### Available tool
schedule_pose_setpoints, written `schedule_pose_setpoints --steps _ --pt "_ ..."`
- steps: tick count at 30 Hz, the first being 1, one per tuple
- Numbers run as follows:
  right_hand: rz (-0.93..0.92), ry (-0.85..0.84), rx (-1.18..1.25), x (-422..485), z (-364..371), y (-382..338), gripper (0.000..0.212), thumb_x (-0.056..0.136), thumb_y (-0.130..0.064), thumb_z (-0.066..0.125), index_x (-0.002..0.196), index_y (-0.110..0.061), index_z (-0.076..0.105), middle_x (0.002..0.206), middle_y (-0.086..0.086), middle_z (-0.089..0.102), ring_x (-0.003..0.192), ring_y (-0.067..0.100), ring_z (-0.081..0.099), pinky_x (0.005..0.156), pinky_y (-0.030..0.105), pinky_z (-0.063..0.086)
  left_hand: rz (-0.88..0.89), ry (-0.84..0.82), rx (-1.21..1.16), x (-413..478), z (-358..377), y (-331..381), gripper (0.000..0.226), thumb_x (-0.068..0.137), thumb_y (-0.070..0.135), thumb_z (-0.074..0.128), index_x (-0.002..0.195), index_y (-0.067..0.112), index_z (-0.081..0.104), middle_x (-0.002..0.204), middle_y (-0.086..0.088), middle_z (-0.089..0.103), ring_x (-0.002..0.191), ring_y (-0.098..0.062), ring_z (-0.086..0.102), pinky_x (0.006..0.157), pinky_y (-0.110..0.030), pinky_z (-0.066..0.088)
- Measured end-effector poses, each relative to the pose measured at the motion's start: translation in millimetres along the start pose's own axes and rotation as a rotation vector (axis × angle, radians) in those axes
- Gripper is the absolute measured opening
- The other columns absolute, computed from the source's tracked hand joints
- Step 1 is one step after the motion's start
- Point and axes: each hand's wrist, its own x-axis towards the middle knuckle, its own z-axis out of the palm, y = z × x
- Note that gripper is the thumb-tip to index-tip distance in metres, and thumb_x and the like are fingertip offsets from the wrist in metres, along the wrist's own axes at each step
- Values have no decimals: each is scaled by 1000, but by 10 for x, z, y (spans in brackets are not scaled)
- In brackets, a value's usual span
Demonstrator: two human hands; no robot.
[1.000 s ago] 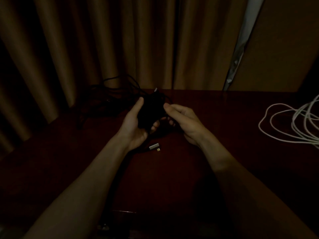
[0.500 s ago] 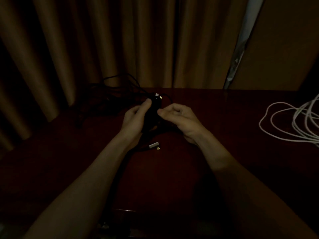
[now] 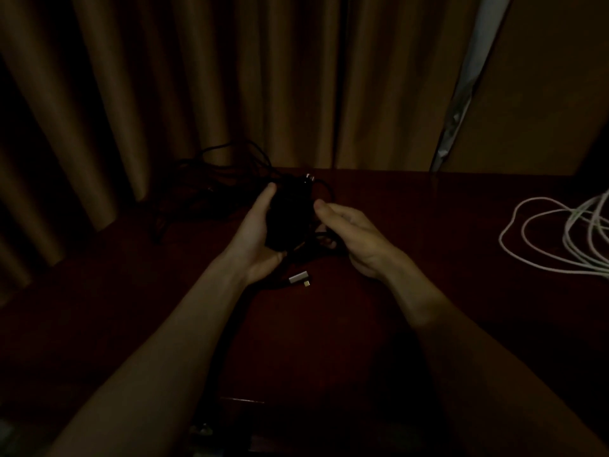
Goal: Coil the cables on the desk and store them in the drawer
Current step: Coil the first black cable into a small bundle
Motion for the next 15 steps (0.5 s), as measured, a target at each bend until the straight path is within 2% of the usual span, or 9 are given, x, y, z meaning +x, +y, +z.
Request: schedule_pose_setpoints --steps 3,6,9,12,15 --pt "12 11 30 8 -6 -8 48 89 -59 59 104 -16 74 81 -4 68 70 3 58 65 16 43 9 17 53 7 -9 -11 55 105 61 38 126 22 69 106 0 80 95 -13 76 80 -28 57" --pt "28 44 17 20 -9 0 49 92 -58 65 101 -11 70 93 5 66 79 9 60 64 17 44 75 122 164 64 -21 -55 52 105 59 42 125 19 70 112 -2 79 104 -19 76 86 -37 59" --pt "32 67 19 24 -6 -2 46 88 -54 67 96 -10 66 84 0 66 72 4 63 60 15 45 210 229 277 95 -44 -88 47 104 56 48 115 17 72 106 -3 79 101 -19 76 87 -37 59" --pt "25 116 4 22 -32 27 37 89 -44 74 84 -9 62 75 -3 66 72 7 65 64 20 49 310 158 459 87 -77 -139 48 88 64 67 105 20 73 104 -2 76 98 -20 74 86 -37 59" --pt "36 116 -38 19 -13 60 34 92 -36 75 87 -4 64 78 4 66 73 12 65 69 27 52 330 114 491 64 -78 -176 59 74 57 79 113 14 72 110 -6 76 102 -22 75 90 -42 62"
